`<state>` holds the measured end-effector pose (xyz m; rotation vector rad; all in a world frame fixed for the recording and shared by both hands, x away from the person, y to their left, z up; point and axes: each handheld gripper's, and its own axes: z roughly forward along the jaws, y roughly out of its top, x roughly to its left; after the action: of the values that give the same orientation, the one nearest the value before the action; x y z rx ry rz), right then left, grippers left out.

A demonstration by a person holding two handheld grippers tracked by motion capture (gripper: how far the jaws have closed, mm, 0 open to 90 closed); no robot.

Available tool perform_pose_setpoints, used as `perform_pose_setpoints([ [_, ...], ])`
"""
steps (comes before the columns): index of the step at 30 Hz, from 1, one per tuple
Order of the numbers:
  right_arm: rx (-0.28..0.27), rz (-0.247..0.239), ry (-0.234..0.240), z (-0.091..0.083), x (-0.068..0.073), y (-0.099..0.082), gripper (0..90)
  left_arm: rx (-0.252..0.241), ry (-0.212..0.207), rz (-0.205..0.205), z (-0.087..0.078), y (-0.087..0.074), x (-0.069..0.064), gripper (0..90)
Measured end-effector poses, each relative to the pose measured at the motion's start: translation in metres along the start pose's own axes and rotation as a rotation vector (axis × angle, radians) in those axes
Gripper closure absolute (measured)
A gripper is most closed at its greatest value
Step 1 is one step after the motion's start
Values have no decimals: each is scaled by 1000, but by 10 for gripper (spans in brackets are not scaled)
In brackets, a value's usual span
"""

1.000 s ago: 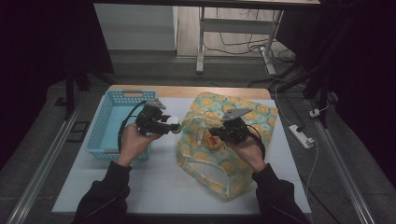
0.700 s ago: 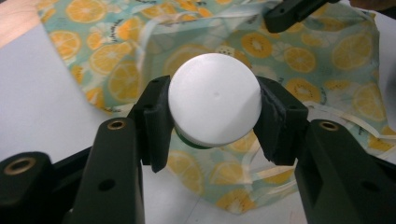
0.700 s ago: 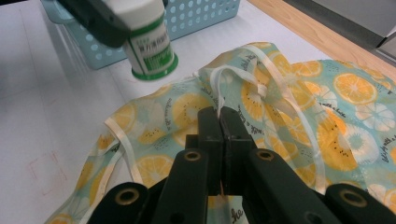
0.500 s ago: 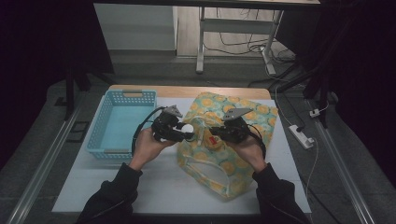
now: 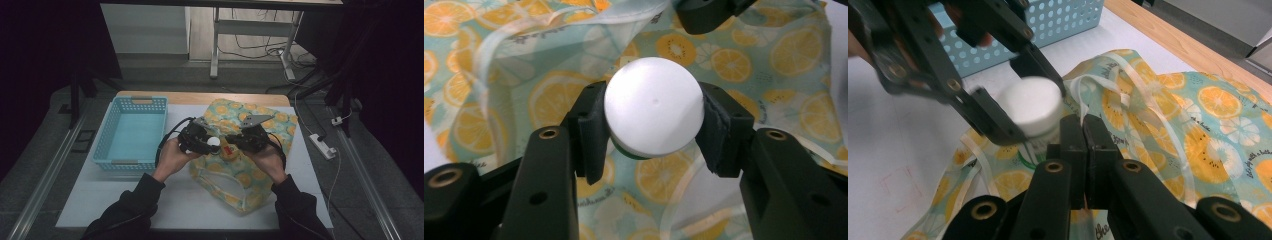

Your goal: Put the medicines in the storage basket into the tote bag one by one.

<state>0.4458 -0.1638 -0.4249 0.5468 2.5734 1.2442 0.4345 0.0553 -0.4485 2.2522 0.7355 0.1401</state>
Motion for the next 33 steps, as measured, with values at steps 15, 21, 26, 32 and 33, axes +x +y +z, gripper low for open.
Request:
perform_pose_setpoints([
  [15, 1, 4, 0, 1, -2, -2, 894, -7, -8, -5, 36, 16, 6, 499],
  [21, 3, 5, 1, 1, -2, -2, 894, -12, -7, -17, 48, 16, 12, 499],
  [26, 8, 8, 0, 1, -4, -3, 894, -10, 3, -14, 58, 14, 13, 498],
  [32, 11, 12, 0, 1, -5, -3, 894, -33, 24, -24, 62, 13, 16, 487],
  [33, 11, 12, 1, 1, -4, -3, 894, -41, 19, -28, 61, 13, 17, 476],
])
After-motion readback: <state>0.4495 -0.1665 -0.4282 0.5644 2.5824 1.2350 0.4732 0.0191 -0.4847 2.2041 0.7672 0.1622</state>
